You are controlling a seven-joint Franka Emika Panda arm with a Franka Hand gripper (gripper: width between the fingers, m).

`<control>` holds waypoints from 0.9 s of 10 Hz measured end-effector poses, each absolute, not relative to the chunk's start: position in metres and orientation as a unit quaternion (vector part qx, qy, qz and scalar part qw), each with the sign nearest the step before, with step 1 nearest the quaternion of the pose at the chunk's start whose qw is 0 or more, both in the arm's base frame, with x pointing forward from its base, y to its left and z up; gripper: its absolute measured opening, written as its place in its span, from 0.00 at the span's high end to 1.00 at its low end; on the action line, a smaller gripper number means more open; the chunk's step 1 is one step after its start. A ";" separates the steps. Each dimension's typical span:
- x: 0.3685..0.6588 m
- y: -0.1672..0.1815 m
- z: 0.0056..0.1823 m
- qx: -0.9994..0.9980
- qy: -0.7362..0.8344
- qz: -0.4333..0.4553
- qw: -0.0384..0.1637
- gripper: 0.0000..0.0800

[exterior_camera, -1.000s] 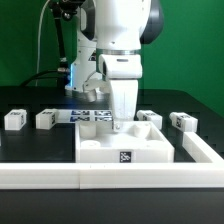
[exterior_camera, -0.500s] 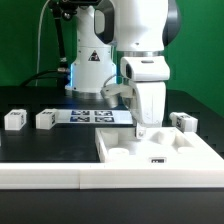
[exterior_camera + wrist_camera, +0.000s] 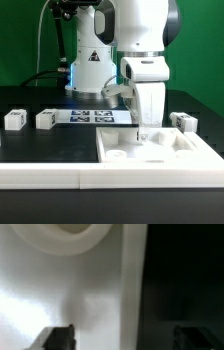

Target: Assemble one leg

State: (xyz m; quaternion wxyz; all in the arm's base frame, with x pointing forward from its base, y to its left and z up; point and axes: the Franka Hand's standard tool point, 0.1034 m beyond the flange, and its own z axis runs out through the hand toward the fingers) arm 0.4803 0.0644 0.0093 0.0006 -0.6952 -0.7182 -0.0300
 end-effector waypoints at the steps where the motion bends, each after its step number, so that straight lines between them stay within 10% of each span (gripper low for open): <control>1: 0.480 0.064 0.009 -0.695 -0.718 -0.030 0.001 0.25; 6: 0.480 0.064 0.011 -0.697 -0.716 -0.030 0.000 0.19; 9: 0.467 0.072 0.049 -0.728 -0.684 -0.040 -0.017 0.19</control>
Offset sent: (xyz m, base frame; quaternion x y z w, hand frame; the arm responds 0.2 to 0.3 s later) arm 0.0000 0.0000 0.0000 0.0000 0.0000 0.0000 1.0000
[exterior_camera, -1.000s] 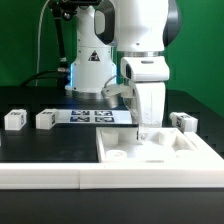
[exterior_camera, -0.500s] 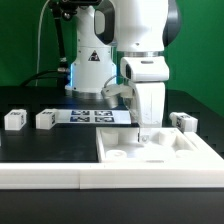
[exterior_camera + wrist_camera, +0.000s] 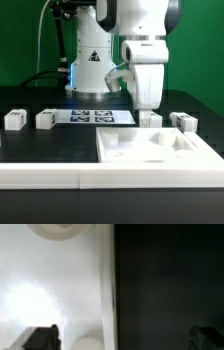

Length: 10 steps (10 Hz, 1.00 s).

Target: Assemble one leg

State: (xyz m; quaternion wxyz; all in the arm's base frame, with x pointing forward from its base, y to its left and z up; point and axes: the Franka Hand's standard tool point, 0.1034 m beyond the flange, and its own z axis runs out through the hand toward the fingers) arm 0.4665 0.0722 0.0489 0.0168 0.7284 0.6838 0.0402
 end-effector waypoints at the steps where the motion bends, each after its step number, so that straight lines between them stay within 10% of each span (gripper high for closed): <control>1: 0.458 0.080 0.061 0.741 0.670 0.041 0.019 0.19; 10: 0.434 0.119 0.059 0.927 0.372 0.059 -0.009 0.19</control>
Offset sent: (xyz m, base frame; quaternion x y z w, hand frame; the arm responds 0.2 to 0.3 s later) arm 0.0000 0.0000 0.0000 0.0000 0.0000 0.1296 0.9916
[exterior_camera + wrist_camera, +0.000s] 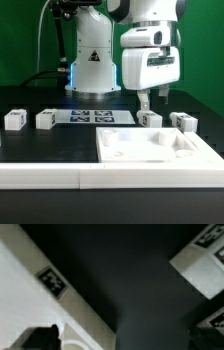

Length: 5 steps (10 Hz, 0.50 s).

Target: Assemble one leg

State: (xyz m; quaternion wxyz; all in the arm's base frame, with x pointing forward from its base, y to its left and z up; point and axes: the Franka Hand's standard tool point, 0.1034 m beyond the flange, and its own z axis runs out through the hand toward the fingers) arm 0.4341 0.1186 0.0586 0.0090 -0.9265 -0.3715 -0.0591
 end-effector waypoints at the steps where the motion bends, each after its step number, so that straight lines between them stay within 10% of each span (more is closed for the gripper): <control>1: 0.432 0.133 0.058 -0.946 -0.319 -0.060 0.017 0.19; 5: 0.431 0.166 0.054 -0.981 -0.179 -0.056 0.039 0.19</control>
Offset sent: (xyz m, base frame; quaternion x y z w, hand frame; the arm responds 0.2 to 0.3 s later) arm 0.0127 0.0400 -0.0069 0.0002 0.0089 0.2377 0.9713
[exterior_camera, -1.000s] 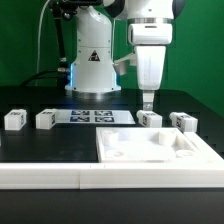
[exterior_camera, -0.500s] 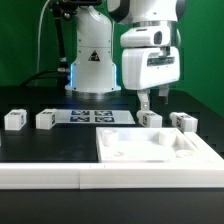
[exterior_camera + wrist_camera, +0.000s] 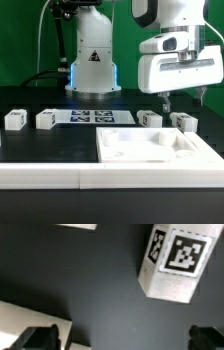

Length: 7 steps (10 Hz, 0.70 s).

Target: Assemble one leg

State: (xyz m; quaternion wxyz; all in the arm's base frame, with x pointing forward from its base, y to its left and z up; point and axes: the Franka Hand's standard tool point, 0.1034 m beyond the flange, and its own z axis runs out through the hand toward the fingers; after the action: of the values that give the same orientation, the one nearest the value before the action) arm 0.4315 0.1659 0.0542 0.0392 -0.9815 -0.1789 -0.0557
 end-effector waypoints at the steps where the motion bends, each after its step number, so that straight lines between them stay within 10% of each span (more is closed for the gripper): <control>1: 0.431 0.166 0.054 -0.987 -0.148 -0.054 0.043 0.19; 7: 0.419 0.183 0.051 -0.985 -0.157 0.069 0.025 0.19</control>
Offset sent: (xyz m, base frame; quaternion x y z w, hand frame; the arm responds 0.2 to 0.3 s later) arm -0.0125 0.0028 0.0002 0.0013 -0.0185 0.0266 0.9995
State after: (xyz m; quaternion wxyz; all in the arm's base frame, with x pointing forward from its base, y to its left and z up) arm 0.4192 0.1833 0.0511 0.0246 -0.9849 -0.1567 0.0693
